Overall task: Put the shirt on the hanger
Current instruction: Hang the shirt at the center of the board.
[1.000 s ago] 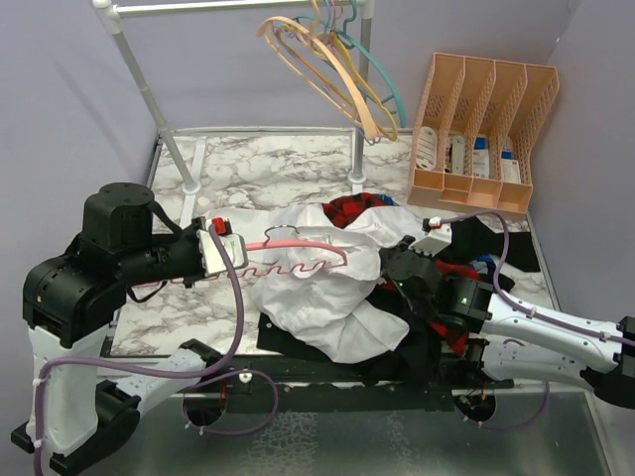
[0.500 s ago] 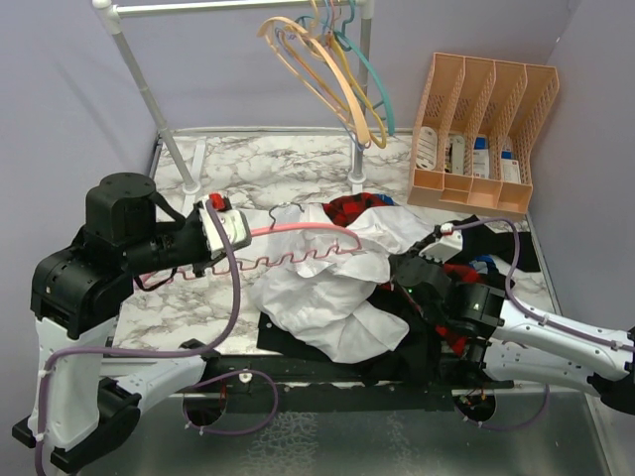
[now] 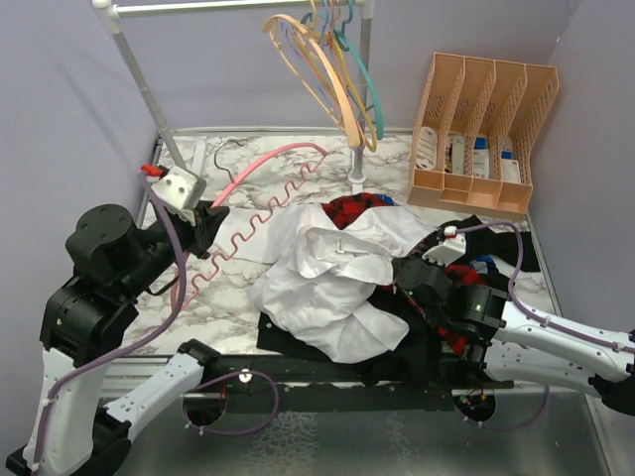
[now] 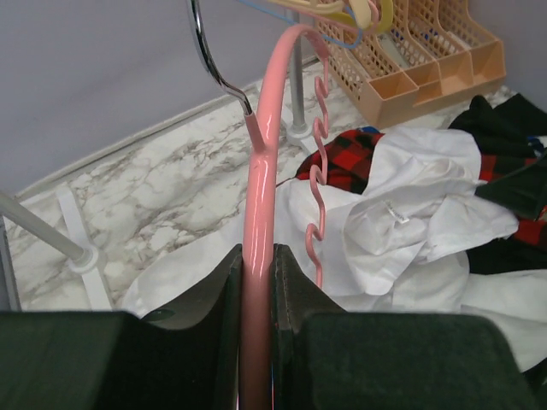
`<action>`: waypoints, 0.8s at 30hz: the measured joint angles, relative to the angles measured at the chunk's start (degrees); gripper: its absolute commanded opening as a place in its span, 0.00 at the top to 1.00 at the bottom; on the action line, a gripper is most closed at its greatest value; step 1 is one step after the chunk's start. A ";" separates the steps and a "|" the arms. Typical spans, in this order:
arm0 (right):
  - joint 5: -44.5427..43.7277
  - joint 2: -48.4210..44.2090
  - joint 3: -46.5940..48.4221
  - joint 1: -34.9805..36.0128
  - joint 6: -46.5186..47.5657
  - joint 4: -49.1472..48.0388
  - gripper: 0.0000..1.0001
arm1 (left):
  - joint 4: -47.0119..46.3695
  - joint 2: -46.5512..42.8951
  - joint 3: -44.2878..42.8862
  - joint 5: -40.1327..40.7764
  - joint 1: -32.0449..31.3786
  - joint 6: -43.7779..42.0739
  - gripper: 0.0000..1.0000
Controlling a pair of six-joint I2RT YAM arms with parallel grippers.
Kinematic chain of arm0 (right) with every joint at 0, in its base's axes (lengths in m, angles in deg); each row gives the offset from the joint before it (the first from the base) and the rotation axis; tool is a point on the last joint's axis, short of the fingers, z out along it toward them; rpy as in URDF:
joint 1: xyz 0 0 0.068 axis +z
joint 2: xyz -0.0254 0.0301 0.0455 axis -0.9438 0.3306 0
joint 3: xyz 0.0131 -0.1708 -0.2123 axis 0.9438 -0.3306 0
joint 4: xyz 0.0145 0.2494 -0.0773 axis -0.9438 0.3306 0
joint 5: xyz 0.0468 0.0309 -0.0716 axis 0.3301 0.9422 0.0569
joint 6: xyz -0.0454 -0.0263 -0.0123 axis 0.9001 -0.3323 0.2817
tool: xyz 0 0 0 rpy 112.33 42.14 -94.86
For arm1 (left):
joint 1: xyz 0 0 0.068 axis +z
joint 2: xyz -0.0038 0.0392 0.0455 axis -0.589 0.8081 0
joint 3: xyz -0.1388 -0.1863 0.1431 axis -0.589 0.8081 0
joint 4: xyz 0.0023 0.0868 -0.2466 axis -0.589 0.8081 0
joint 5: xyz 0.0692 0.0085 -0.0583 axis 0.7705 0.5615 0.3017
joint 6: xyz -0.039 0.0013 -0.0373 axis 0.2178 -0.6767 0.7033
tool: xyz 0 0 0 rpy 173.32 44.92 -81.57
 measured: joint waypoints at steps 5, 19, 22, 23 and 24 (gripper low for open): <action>0.02 0.63 0.00 0.00 -0.04 0.00 0.99 | 1.64 4.04 -6.78 4.26 -0.11 7.72 1.00; 0.39 0.55 0.00 0.00 -2.58 0.07 0.99 | 14.03 22.43 -15.30 18.10 -0.11 22.27 1.00; 0.42 0.48 0.00 0.00 -2.71 0.07 0.99 | 14.27 21.24 -16.41 15.61 -0.11 22.71 1.00; 0.42 0.48 0.00 0.00 -2.71 0.09 0.99 | 14.78 21.09 -17.00 14.53 -0.11 22.69 1.00; 0.42 0.48 0.00 0.00 -2.73 0.11 0.99 | 15.45 21.14 -17.92 13.53 -0.11 22.62 1.00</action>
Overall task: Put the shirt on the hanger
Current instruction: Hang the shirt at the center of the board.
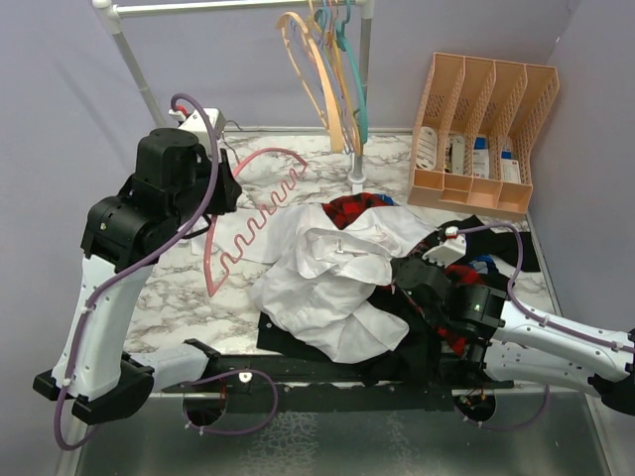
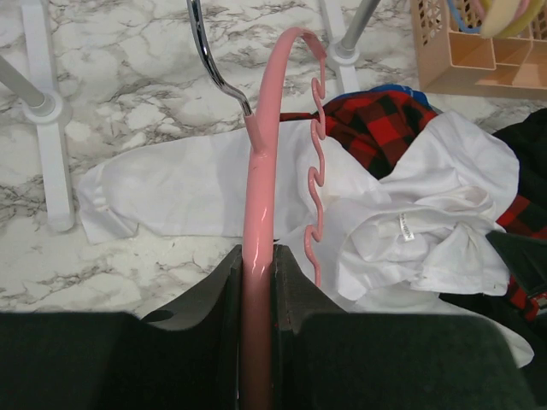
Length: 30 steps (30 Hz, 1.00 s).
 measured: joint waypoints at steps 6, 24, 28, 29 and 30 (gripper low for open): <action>0.02 0.00 0.00 0.00 -0.24 0.04 0.99 | 6.32 4.96 -10.16 -2.91 0.00 -0.79 1.00; 4.31 14.25 11.63 -0.04 0.83 -0.09 0.99 | 9.25 16.83 -9.94 18.51 -0.79 13.66 1.00; 6.23 19.32 16.09 -0.04 0.90 -0.72 0.99 | 6.14 18.67 -7.19 23.71 -5.05 14.25 1.00; 6.54 20.15 16.76 -0.04 0.96 -0.98 0.99 | 4.02 18.49 -4.68 25.68 -7.04 14.38 1.00; 6.91 21.09 17.59 -0.04 1.29 -1.27 0.99 | 2.36 18.29 -2.49 27.54 -8.70 14.40 1.00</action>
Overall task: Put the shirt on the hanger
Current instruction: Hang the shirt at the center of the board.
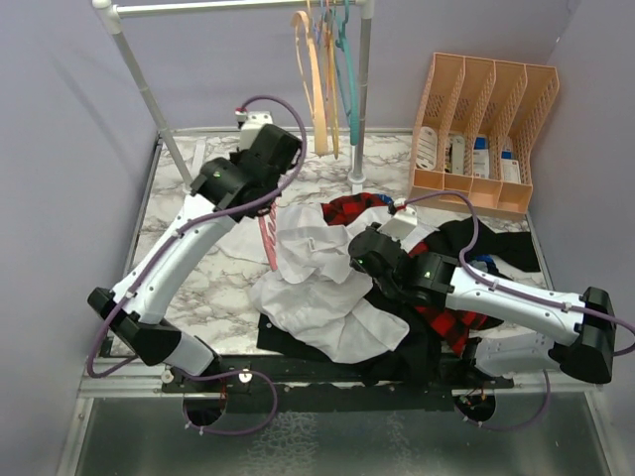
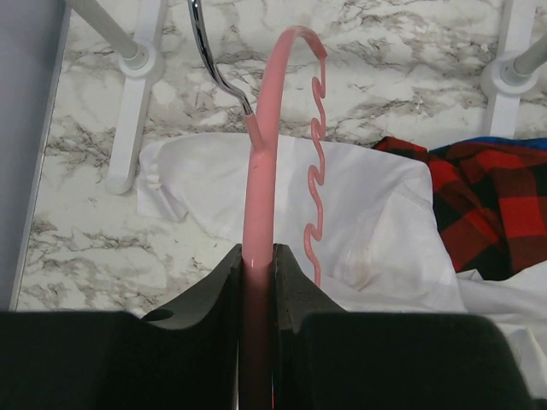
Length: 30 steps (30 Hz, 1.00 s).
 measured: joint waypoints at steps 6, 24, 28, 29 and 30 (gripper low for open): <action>1.42 2.67 4.13 0.00 1.84 -1.90 0.99 | -7.28 1.42 9.31 8.68 -6.86 0.55 1.00; 6.80 0.90 3.10 0.00 1.57 -5.07 0.99 | -11.89 16.31 7.28 22.23 -7.98 16.57 1.00; 8.00 -0.37 0.09 0.00 -1.53 -6.23 0.99 | -11.15 16.63 9.38 21.70 -8.83 18.86 1.00; 8.33 -0.57 -0.57 0.00 -2.03 -6.73 0.99 | -10.88 16.76 9.64 21.49 -8.96 19.30 1.00; 8.72 -0.66 -1.31 0.00 -2.71 -7.52 0.99 | -10.62 17.00 9.73 21.20 -9.03 19.67 1.00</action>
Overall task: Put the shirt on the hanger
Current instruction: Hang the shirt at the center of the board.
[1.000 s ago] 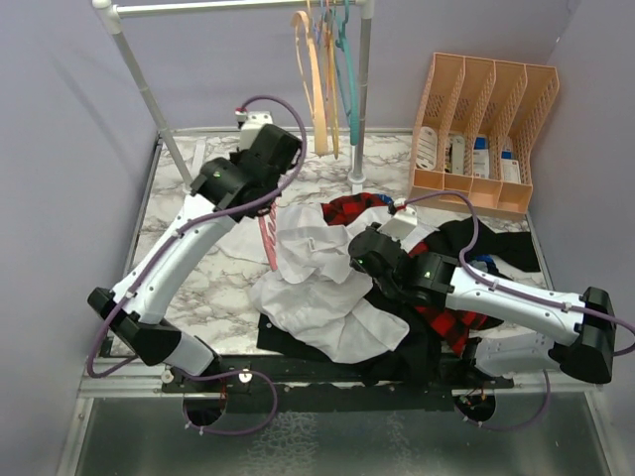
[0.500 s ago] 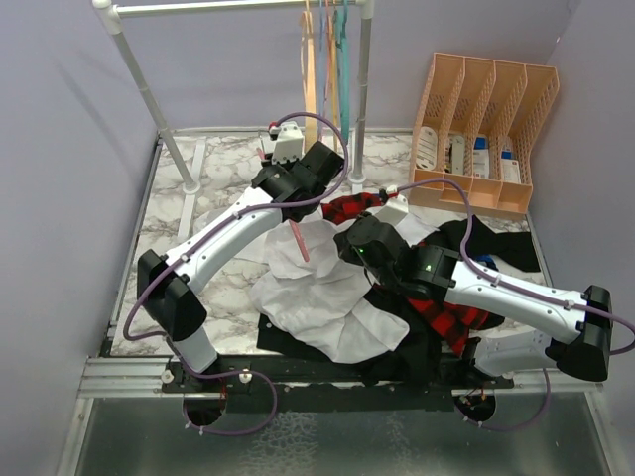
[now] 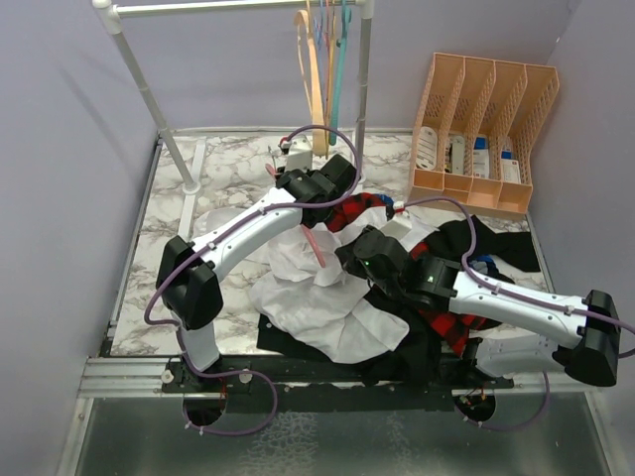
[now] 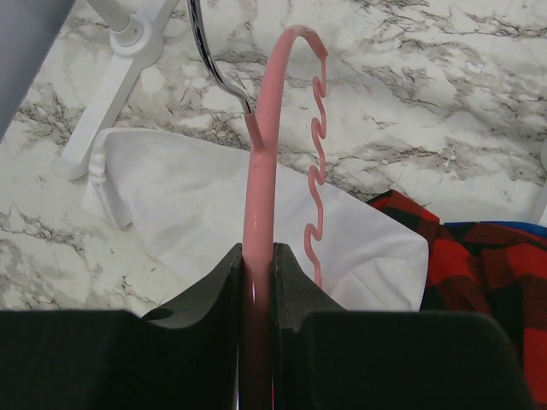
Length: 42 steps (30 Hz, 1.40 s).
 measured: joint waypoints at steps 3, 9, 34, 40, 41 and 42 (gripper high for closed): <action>1.25 0.04 -1.25 0.00 -1.05 -2.36 0.99 | 0.04 1.01 0.00 -0.46 -0.04 0.92 1.00; 3.43 1.81 -0.09 0.00 -1.01 -6.23 0.99 | 0.22 3.67 -0.48 -0.63 -0.28 1.42 1.00; 6.75 14.25 7.82 0.46 7.41 -18.62 0.78 | 2.08 3.48 -3.32 -0.72 1.86 1.88 1.00; 8.61 13.60 8.50 0.48 13.79 -18.67 0.19 | 0.50 -1.38 -1.64 -2.64 3.15 1.97 1.00; 8.90 13.11 8.59 0.44 15.37 -18.49 0.17 | 0.13 -2.19 -1.75 -2.84 3.34 2.14 1.00; 9.33 12.55 8.61 0.44 17.03 -17.90 0.16 | -0.24 -2.84 -1.97 -3.32 3.43 2.49 1.00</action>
